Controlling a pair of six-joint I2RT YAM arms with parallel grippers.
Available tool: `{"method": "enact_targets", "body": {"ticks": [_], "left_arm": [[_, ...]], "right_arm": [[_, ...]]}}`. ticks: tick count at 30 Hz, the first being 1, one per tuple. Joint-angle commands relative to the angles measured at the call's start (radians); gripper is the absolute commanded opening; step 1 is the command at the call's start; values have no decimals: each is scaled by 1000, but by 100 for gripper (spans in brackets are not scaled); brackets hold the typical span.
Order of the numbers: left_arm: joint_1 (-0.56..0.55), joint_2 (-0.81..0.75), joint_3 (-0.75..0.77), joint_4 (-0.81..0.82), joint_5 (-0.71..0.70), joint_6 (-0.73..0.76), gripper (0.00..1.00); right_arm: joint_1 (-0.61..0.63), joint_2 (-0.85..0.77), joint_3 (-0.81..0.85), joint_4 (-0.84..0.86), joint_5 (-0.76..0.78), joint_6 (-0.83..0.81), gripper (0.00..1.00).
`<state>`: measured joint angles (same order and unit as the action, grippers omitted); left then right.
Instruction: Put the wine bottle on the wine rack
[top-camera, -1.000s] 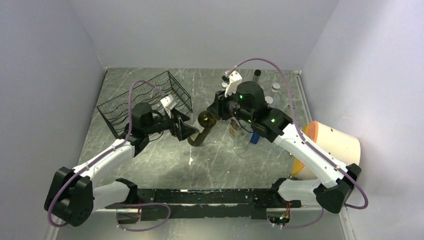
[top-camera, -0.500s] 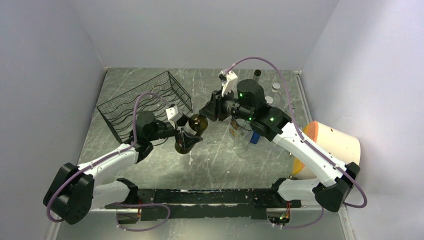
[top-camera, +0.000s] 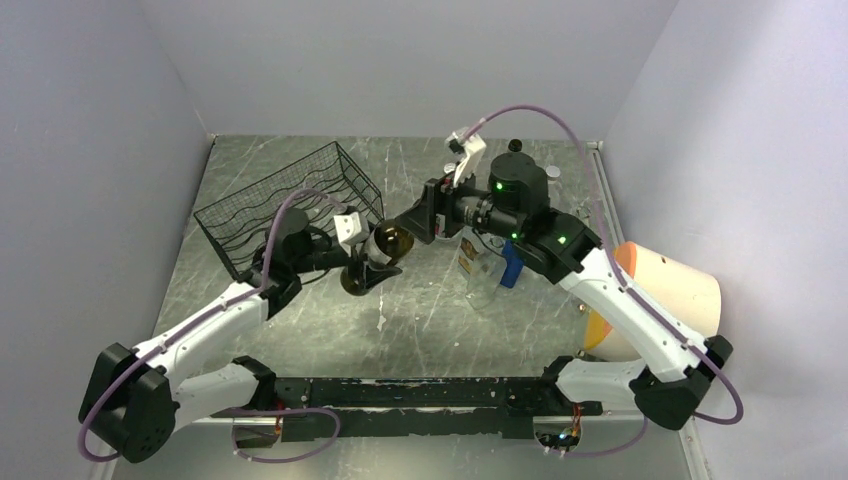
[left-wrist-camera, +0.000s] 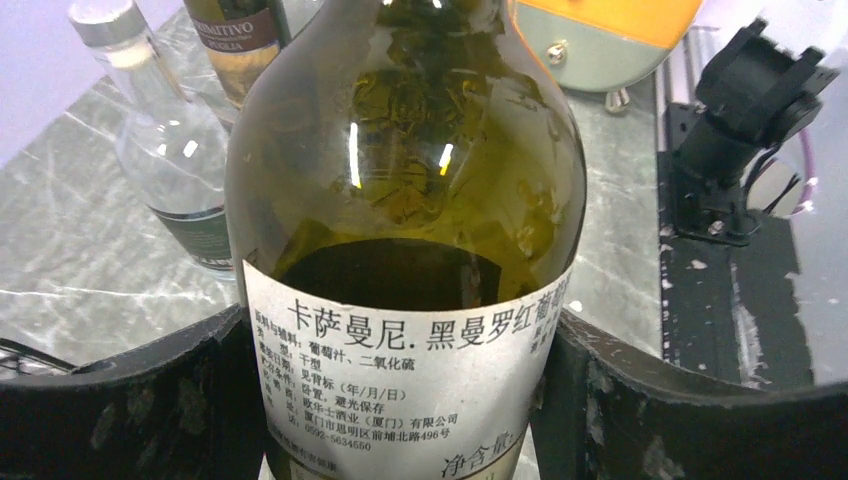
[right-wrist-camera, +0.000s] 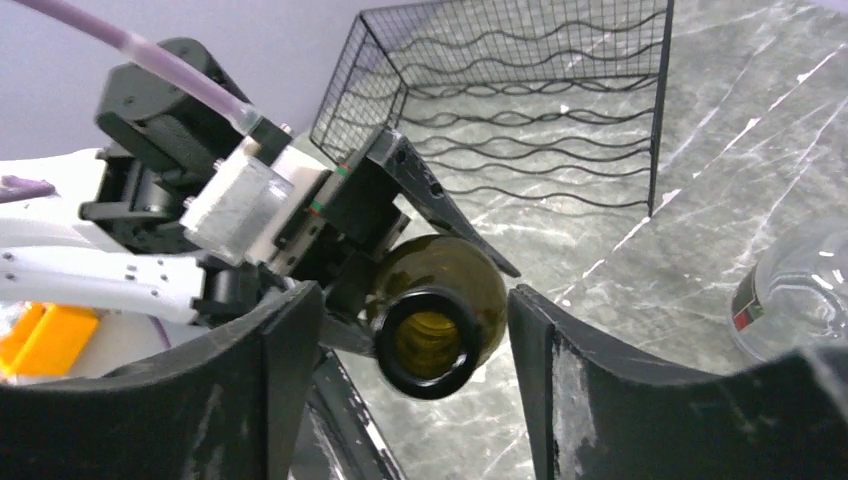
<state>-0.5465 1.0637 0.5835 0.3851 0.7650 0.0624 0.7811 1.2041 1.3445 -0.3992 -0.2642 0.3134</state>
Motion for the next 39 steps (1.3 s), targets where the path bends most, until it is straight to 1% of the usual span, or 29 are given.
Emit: {"method": "enact_targets", "body": {"ticks": [1,3,5,8,10,12,15,18,21,24,28,33,39], "left_arm": [[-5,15,192,-199,42,280,7],[-7,28,255,-291,76,451,7],[-7,45,316,-383,68,611,7],[-7,88,414,-488,-29,759,7],[-8,117,467,-529,-96,865,7],[-9,137,500,-541,-162,977,7],[-9,159,536,-505,-265,1127,7],[-9,181,589,-480,-306,1237,7],[-9,199,643,-502,-279,1311,7],[-8,200,666,-519,-241,1363,7],[-9,215,717,-585,-237,1455,7],[-10,209,725,-550,-214,1478,7],[-20,195,711,-596,-167,1534,7]], "right_arm": [[4,-67,78,-60,111,11,76],[5,-77,98,-97,153,7,77],[4,-83,129,-137,142,1,77],[4,-84,177,-208,99,-27,78],[4,-85,196,-259,95,-53,78],[5,-88,196,-297,105,-86,78],[4,-74,212,-358,131,-135,78],[4,-28,244,-415,166,-173,77],[6,7,254,-433,198,-200,75],[4,34,248,-420,214,-229,74],[5,77,273,-401,212,-255,70],[5,114,250,-358,184,-269,70],[4,140,241,-368,177,-273,70]]}}
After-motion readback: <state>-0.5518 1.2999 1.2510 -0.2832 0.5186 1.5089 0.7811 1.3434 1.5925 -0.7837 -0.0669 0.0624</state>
